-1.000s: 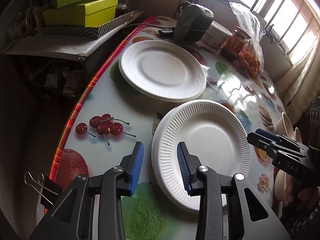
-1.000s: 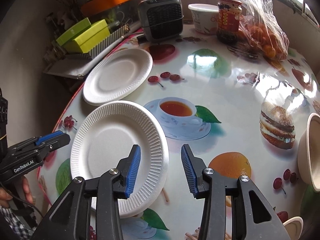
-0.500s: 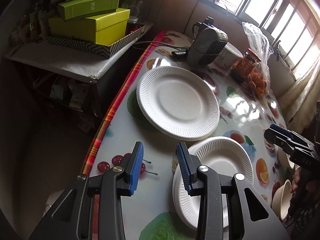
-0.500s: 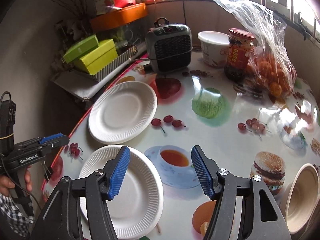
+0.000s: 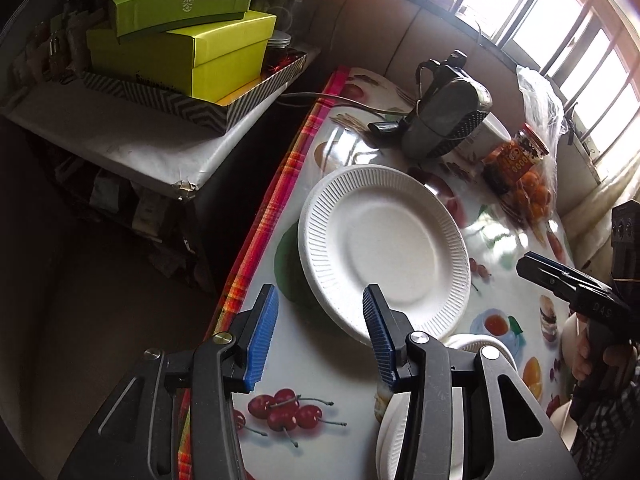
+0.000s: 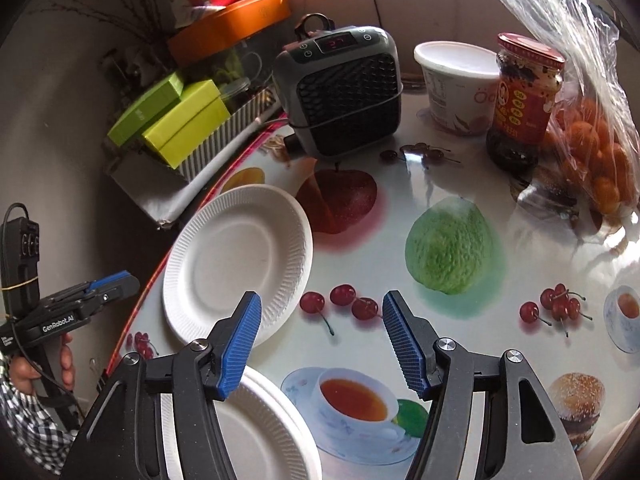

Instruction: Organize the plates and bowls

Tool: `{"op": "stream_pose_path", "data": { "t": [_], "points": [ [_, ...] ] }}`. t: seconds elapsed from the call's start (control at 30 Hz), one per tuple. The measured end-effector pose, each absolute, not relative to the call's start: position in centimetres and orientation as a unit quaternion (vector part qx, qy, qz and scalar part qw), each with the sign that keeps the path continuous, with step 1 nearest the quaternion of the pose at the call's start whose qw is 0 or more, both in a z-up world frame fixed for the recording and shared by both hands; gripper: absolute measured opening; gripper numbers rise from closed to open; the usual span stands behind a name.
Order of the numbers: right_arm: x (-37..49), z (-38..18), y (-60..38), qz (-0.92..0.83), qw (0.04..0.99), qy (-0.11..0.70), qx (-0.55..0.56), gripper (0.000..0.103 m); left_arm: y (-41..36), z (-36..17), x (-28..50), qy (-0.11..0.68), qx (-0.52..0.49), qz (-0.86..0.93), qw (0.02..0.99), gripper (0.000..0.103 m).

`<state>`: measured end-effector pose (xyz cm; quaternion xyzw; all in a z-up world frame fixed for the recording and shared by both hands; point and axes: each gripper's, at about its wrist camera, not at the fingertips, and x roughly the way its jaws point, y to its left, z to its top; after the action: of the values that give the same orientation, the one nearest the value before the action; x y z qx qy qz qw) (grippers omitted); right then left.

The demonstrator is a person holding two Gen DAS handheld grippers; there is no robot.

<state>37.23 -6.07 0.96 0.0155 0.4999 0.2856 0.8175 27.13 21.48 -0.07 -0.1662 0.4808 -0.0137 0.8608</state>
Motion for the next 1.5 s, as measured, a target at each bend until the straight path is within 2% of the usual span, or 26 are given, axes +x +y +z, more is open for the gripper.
{"op": "stream_pose_path", "data": {
  "t": [0.17,0.23,0.47,0.57,0.67,0.73,0.83,1.27,1.5],
  "points": [
    [39.5,-0.4,-5.6,0.294,0.801,0.519,0.044,0.063,22.0,-1.1,28.8,0.489,-0.174,-0.011,0.855,0.045],
    [40.2,-0.9,-5.4,0.298,0.795,0.525,0.055,0.057,22.2,-1.7,29.3,0.495,-0.185,-0.01,0.849,0.045],
    [41.3,-2.1,-4.4,0.313,0.783,0.535,0.051,0.051,22.4,-2.8,30.3,0.503,-0.2,-0.015,0.841,0.045],
    [41.5,-2.6,-4.1,0.318,0.777,0.54,0.054,0.044,22.3,-3.2,30.6,0.505,-0.208,-0.021,0.837,0.041],
    [41.7,-3.3,-3.7,0.32,0.773,0.546,0.051,0.043,21.9,-3.4,30.9,0.507,-0.204,-0.027,0.837,0.039],
    [41.7,-3.5,-3.6,0.322,0.77,0.548,0.056,0.039,21.9,-3.3,30.9,0.506,-0.209,-0.03,0.836,0.034],
    [41.8,-3.7,-3.5,0.326,0.767,0.55,0.059,0.038,21.9,-3.1,31.1,0.503,-0.213,-0.034,0.837,0.033],
    [41.8,-4.0,-2.8,0.334,0.761,0.554,0.057,0.022,22.1,-3.5,31.4,0.502,-0.226,-0.034,0.834,0.031],
    [41.7,-4.0,-2.7,0.334,0.761,0.554,0.055,0.019,22.2,-3.6,31.4,0.502,-0.225,-0.026,0.835,0.024]
  ]
}}
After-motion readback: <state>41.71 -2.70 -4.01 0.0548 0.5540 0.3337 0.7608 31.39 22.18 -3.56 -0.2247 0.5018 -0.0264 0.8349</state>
